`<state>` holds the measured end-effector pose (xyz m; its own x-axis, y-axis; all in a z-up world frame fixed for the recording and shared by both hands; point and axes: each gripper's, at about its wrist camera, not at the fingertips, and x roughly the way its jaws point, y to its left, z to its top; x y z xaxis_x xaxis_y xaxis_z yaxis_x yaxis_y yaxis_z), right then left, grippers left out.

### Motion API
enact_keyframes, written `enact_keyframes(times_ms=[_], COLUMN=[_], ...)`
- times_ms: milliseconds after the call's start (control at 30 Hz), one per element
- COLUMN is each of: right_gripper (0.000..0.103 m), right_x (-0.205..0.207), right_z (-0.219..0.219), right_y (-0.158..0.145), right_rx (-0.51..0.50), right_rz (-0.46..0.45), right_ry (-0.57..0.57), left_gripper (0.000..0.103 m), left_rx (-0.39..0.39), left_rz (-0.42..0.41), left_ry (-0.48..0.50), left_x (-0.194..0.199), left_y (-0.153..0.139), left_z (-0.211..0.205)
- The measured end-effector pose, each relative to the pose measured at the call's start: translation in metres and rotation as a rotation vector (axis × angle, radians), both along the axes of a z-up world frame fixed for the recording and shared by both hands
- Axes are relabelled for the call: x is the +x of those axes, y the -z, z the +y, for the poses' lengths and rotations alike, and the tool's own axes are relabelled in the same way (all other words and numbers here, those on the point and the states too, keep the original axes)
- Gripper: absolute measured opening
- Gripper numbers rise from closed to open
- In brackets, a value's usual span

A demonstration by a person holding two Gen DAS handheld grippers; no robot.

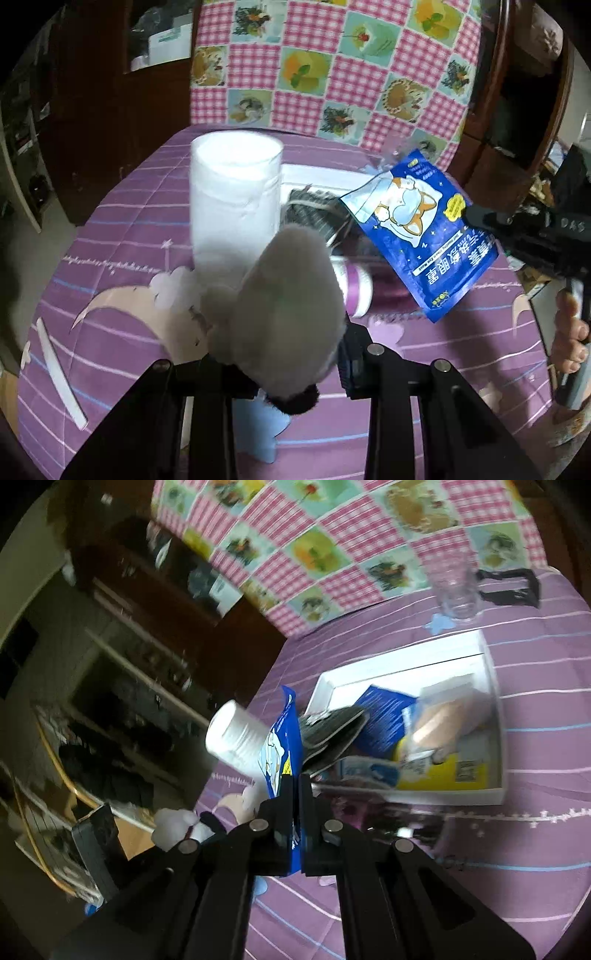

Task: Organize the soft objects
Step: 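Carry the plush toy and blue packet over the white box with both grippers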

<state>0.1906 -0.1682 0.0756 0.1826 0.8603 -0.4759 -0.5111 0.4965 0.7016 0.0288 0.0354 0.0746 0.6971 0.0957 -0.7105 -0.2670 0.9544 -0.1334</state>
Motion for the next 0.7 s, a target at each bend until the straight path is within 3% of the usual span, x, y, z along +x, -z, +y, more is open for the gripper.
enact_keyframes(times_ms=[233,467,700], right_gripper=[0.003,0.003,0.003], right_x=[0.013,0.023,0.033], right_z=[-0.025,-0.033,-0.042], right_y=[0.000,0.000,0.002], right_rx=[0.046,0.109,0.153], right_rz=[0.026,0.040,0.006], right_ry=[0.091,0.147,0.229], left_gripper=[0.030,0.030,0.030], left_rx=[-0.014,0.026,-0.034], left_rz=[-0.020,-0.072,-0.122], left_ry=[0.064,0.122,0.141], left_x=[0.028,0.055,0.078], left_y=[-0.021,-0.028,-0.034], left_z=[-0.010,-0.021,-0.005])
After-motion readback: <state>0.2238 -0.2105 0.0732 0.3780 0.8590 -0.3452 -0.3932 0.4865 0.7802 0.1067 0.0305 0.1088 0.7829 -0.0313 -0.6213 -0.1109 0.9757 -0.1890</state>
